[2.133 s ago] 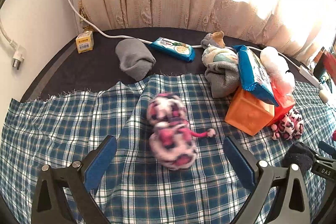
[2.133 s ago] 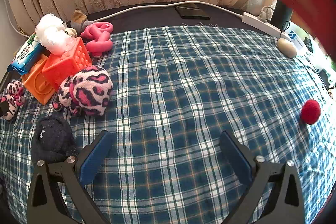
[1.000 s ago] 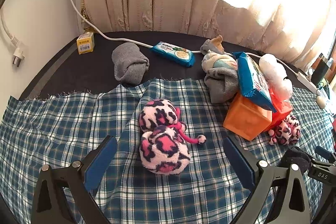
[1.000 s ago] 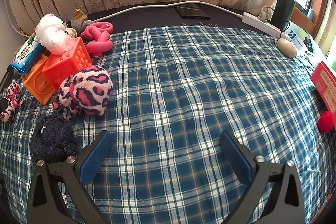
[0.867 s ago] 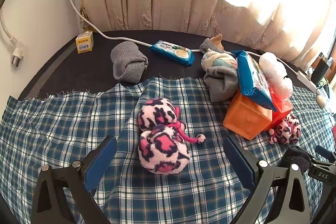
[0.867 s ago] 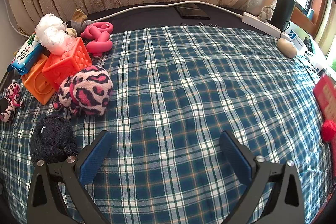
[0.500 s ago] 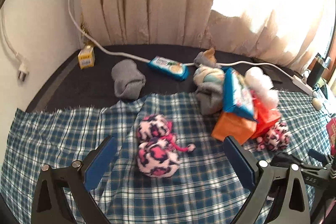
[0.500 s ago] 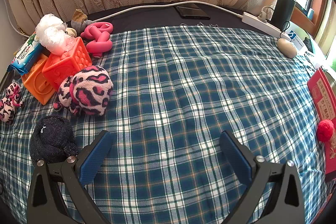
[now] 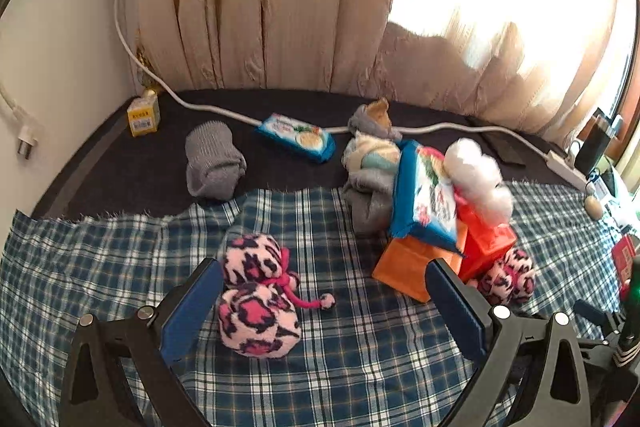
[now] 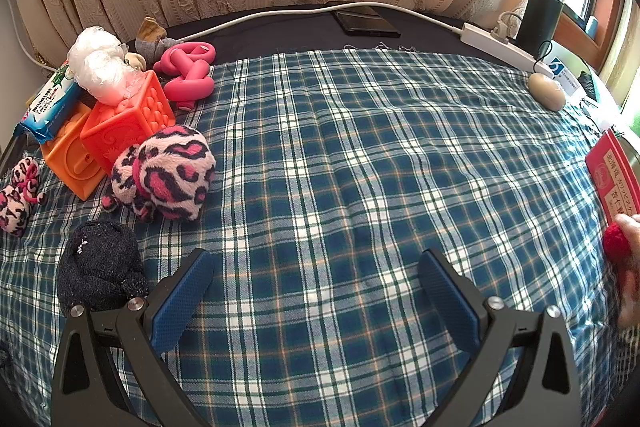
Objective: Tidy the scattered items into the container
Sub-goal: 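Move the right tool toward the dark navy knitted ball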
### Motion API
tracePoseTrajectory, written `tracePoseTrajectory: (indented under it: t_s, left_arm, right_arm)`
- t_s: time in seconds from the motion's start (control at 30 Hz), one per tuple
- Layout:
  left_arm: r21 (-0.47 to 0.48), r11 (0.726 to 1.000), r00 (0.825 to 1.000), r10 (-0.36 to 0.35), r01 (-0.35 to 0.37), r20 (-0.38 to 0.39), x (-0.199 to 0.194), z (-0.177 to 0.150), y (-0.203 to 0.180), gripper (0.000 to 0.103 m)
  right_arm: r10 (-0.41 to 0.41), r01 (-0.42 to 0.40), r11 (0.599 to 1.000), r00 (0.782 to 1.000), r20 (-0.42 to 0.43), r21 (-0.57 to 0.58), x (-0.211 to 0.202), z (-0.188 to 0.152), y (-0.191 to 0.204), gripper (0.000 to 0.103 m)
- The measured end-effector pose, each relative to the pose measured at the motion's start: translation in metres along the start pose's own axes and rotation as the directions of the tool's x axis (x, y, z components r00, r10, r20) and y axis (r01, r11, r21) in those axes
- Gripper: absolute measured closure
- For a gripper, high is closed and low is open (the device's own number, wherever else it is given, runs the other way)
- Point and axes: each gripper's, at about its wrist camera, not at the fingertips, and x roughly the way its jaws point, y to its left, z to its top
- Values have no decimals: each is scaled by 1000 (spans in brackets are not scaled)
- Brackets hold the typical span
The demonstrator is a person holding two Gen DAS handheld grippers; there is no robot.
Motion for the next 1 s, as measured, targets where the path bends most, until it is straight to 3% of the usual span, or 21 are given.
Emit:
tracePoseTrajectory:
  t_s: [1.0]
  left_arm:
    - [34, 996, 996, 82, -83, 28, 4, -10, -4, 1]
  right_arm:
    - [0, 0, 1000, 1000, 0, 0, 1, 0, -1, 1]
